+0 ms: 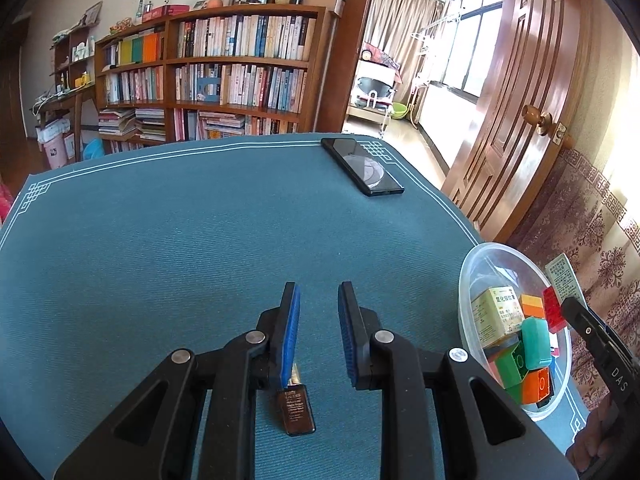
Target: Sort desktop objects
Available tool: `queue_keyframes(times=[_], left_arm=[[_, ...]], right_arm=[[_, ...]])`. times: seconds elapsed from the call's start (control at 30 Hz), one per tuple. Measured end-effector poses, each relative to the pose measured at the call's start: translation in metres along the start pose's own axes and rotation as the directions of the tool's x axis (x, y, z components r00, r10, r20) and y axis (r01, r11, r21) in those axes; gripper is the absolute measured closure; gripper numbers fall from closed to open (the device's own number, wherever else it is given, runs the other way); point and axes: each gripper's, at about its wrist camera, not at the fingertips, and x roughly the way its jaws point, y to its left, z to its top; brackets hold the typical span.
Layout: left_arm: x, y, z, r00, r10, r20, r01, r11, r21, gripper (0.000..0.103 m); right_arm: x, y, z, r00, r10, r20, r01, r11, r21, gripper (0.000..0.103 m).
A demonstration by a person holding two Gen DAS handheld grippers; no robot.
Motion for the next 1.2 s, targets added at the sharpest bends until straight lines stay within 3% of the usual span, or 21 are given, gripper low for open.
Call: queue_keyframes(times=[0.03, 0.1, 0.17, 0.43, 0.47, 0.53, 0.57, 0.7, 0.87, 1.2], left_arm=[[0.001, 0.003, -0.001, 1.000, 0.008, -0.013, -0.008, 1.000, -0.008, 0.077], [0.004, 0.007, -0.003, 0.999, 0.007, -0.036, -0.007, 1.000, -0.012, 0.053], [0.006, 0.007, -0.005, 0.998, 0.028, -0.050, -0.027, 1.000, 0.008, 0.043], [0.020, -0.011, -0.031, 0.988, 0.089, -0.123, -0.072, 0.988, 0.136, 0.043], [0.022, -0.014, -0.035, 0.987, 0.100, -0.126, -0.079, 0.983, 0.164, 0.043], [0.024, -0.022, -0.042, 0.985, 0.123, -0.124, -0.094, 0.972, 0.216, 0.056], [0.026, -0.024, -0.043, 0.983, 0.128, -0.133, -0.095, 0.968, 0.231, 0.069], [0.026, -0.027, -0.045, 0.981, 0.155, -0.119, -0.120, 0.957, 0.264, 0.080], [0.022, -0.016, -0.042, 0.988, 0.093, -0.124, -0.068, 0.979, 0.194, 0.090], [0.005, -0.011, -0.032, 0.996, -0.010, -0.088, 0.019, 0.995, 0.102, 0.092]], right_arm=[[0.001, -0.002, 0.000, 1.000, -0.016, 0.006, 0.016, 1.000, 0.007, 0.076], [0.003, -0.008, 0.001, 0.999, -0.040, 0.008, 0.039, 0.999, 0.018, 0.075], [0.005, -0.011, 0.001, 0.999, -0.043, 0.005, 0.042, 0.999, 0.026, 0.075], [0.007, -0.013, 0.001, 0.999, -0.052, 0.016, 0.052, 0.999, 0.010, 0.075], [0.006, -0.014, 0.001, 0.999, -0.050, 0.016, 0.050, 0.999, 0.013, 0.075], [0.005, -0.015, 0.001, 0.999, -0.050, 0.018, 0.050, 0.999, 0.017, 0.075], [0.005, -0.015, 0.001, 0.999, -0.049, 0.019, 0.048, 0.999, 0.018, 0.075], [0.004, -0.017, 0.003, 0.999, -0.047, 0.020, 0.047, 0.999, 0.024, 0.075], [0.004, -0.018, 0.004, 0.999, -0.049, 0.023, 0.048, 0.998, 0.030, 0.075], [0.002, -0.021, 0.006, 0.998, -0.058, 0.033, 0.057, 0.998, 0.042, 0.075]])
